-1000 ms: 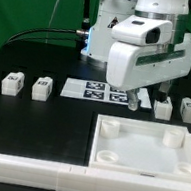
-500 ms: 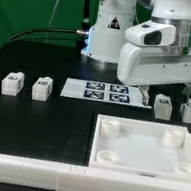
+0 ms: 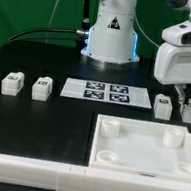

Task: Assemble one leg

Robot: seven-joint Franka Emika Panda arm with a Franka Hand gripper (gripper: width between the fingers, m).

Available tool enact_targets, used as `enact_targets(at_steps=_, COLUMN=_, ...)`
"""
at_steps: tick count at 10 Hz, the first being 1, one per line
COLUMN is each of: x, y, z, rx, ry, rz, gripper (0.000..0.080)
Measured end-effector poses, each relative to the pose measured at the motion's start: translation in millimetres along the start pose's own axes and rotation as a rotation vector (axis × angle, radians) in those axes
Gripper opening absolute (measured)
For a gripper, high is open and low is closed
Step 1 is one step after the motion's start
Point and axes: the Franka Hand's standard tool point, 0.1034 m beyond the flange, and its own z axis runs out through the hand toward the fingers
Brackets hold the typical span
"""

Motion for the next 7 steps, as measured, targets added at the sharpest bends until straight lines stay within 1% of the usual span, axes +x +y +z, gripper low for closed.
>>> enact_targets(at_steps=1, x=-3.2, y=3.0, z=1.3, rx=-0.005, ry=-0.041, rz=-0.004, gripper=0.0649)
enact_targets(at_steps=2, x=-1.9, y=2.9, z=1.0, rx=-0.004, ry=-0.039, rz=-0.004, gripper=0.0649)
enact_targets(at_steps=3, x=-5.8, y=3.2, z=2.3, rx=-0.008, ry=-0.085, rz=-0.003, gripper=0.0649)
enact_targets(at_steps=4, x=-11.3, y=3.7, z=2.1, rx=-0.016, ry=-0.185, rz=-0.003, gripper=0.0649)
enact_targets(at_steps=5, x=-11.9, y=4.7, z=-0.7, rx=-0.021, ry=-0.299, rz=0.002, gripper=0.0649)
enact_targets(at_steps=6, x=-9.8, y=9.3, z=-2.6, rx=-0.025, ry=-0.369, rz=0.022, gripper=0.0649)
enact_targets(at_steps=7, x=-18.4, y=10.8, z=-4.8, rx=-0.036, ry=-0.51, rz=0.049, gripper=0.0649)
